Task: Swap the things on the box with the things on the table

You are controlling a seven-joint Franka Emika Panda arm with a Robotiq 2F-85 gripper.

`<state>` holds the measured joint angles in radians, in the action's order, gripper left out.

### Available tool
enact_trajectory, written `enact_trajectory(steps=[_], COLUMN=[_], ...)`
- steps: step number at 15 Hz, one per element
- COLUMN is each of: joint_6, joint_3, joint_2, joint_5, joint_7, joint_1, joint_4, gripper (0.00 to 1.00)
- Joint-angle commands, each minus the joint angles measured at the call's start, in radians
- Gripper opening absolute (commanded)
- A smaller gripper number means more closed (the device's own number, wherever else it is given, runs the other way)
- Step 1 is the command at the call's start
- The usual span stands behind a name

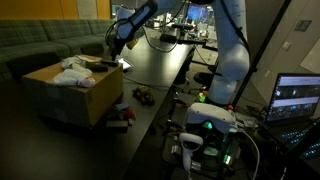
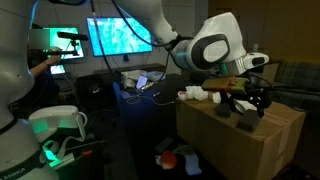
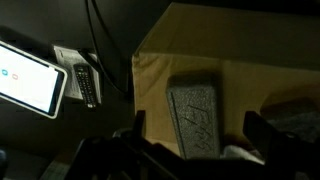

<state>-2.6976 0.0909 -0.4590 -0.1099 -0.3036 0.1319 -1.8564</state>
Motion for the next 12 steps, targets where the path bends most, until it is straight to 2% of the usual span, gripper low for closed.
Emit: enact_trajectory(steps=[1,12], joint_6=[-0.013,0.033], joint_3=[-0.031,-0.144], joint_2=[-0.092,-0.263], joint_5=[-0.009,0.041], joint_7=[-0.042,-0.202], joint_1=[0.029,0.175], joint_4=[0.133,0.345], gripper=[1.0,1.0])
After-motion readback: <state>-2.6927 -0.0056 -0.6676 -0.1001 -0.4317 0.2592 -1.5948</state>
